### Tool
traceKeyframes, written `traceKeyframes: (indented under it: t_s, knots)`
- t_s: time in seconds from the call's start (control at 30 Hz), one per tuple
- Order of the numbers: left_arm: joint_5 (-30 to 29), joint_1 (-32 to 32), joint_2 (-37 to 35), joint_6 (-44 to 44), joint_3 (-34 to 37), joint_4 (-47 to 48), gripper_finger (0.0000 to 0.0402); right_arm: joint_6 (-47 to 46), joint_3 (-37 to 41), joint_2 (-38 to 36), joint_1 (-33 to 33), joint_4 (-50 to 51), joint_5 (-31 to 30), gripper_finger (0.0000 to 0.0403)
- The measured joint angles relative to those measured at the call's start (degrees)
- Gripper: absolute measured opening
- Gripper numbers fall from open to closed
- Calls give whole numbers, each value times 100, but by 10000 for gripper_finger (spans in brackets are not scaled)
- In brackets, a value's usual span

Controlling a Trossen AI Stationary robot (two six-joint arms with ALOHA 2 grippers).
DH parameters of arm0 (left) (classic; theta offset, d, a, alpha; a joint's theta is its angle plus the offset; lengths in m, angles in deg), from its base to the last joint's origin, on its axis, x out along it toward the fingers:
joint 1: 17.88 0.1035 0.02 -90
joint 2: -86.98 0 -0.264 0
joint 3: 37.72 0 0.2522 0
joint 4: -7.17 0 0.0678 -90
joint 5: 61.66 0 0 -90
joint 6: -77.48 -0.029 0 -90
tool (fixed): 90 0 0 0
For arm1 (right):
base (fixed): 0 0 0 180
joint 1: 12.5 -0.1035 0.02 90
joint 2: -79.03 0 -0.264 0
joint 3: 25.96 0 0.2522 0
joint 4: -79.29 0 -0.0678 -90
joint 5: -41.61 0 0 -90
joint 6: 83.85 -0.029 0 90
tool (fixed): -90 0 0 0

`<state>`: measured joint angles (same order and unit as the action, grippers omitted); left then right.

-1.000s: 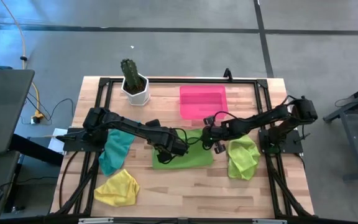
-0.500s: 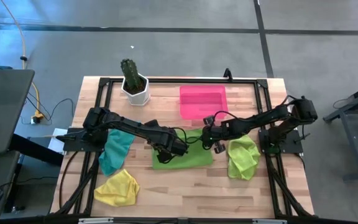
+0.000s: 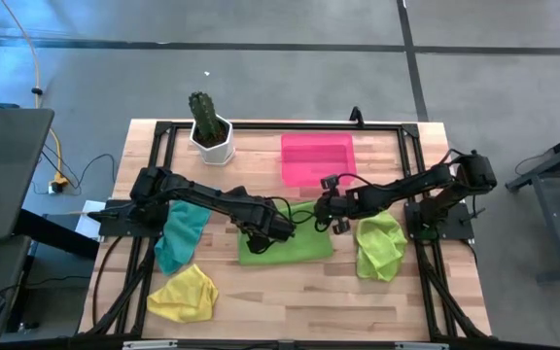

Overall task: Roll microfiber towels into tight, uniform cylinder then place into a basket
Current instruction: Roll the green microfiber cloth

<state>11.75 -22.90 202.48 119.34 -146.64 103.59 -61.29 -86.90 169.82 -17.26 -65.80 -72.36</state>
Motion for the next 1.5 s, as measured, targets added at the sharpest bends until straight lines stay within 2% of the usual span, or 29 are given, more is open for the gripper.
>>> traceKeyframes:
  t_s: [0.23,0.37,0.63,0.77,0.93,1.13,1.23,1.33,1.5]
  knots:
    - [-54,55,30,0,-6,-36,0,-300,0,0,-101,-89,254,97]
    - [-30,77,256,-95,-7,-26,0,-441,-2,0,-102,-206,569,97]
    - [-35,167,776,-508,-4,1,0,-459,-2,0,-100,-264,732,96]
    - [-213,200,861,-646,-4,-68,3,-606,-2,0,-100,-304,950,96]
    - [-590,204,863,-515,-4,-82,32,-715,-2,0,-100,-308,1092,96]
    - [-375,239,863,-456,-4,44,88,-716,-2,0,-100,-306,1095,96]
    - [-447,239,863,-319,-4,368,108,-714,-2,0,-100,-303,1094,96]
    - [-600,239,863,-80,0,748,116,-714,-2,0,-100,-299,1093,96]
    - [-677,173,746,-366,-62,482,109,-708,-2,0,-100,-232,1093,96]
